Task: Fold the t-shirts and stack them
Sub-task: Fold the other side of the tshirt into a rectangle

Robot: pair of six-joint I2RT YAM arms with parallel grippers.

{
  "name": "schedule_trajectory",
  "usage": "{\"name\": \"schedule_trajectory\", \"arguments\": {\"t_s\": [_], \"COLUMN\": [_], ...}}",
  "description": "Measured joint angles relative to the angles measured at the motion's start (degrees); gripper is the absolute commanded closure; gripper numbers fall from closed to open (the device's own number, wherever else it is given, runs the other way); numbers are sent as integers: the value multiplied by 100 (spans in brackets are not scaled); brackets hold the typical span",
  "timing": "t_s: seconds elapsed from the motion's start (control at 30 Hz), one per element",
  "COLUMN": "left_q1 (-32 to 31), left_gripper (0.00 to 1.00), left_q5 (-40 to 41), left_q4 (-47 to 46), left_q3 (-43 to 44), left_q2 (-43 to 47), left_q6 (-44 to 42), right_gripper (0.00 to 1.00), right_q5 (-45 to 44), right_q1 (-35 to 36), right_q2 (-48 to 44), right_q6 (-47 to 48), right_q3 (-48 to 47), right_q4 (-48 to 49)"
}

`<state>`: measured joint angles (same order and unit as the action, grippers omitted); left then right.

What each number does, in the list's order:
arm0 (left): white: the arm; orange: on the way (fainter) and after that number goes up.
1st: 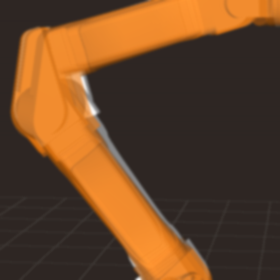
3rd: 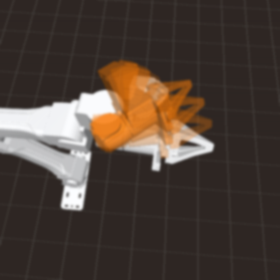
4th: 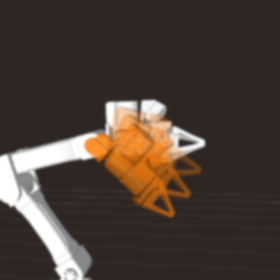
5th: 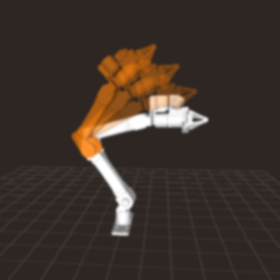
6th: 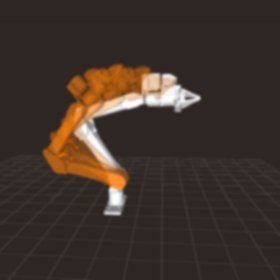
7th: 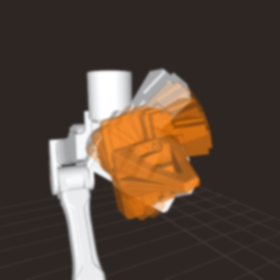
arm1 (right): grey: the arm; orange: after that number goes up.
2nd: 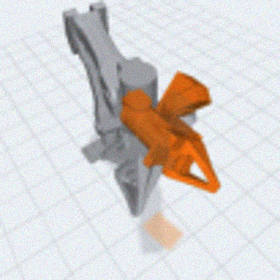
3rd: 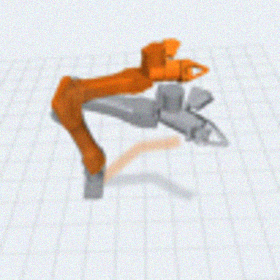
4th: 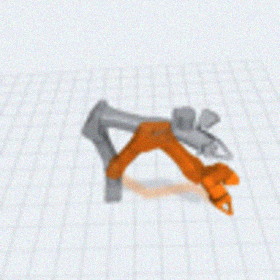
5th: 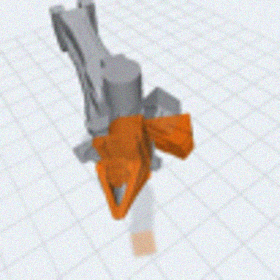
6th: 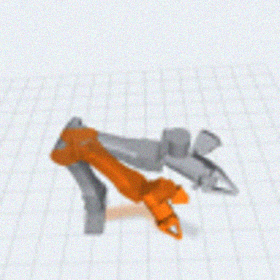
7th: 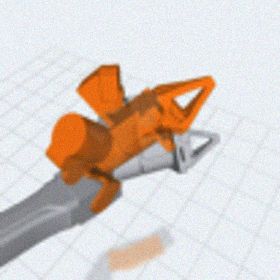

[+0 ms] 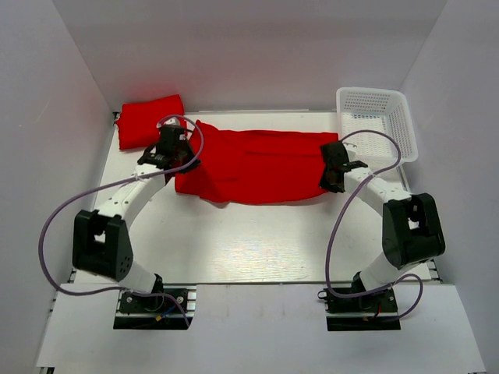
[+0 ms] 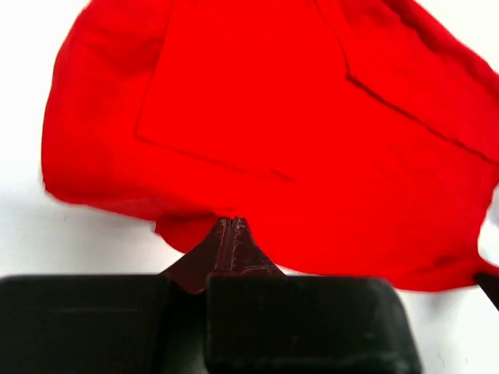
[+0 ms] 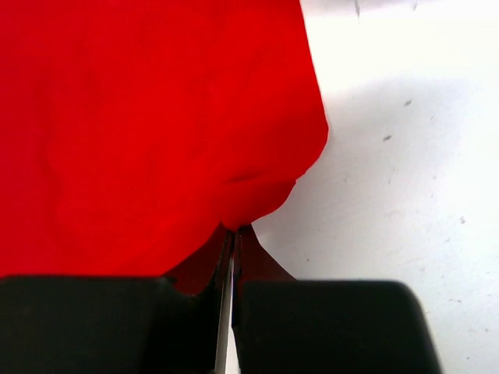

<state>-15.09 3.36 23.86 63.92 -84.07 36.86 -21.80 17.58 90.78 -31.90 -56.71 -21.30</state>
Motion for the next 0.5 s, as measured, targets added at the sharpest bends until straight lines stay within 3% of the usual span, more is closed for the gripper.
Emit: {"name": "schedule_trajectory", "arguments": {"t_s": [0.5], "left_q1": [68], "left_gripper": [100], "left_q5": [809], "left_q4": [529], "left_q3": [2332], "left_q2": [-1794], "left_q6": [-26], "right_gripper": [100], "right_q5": [-533], "right_q1": [-52], "right_q2": [868], "right_q6": [313], "right_q3": [-1578], "right_q4": [-621]}}
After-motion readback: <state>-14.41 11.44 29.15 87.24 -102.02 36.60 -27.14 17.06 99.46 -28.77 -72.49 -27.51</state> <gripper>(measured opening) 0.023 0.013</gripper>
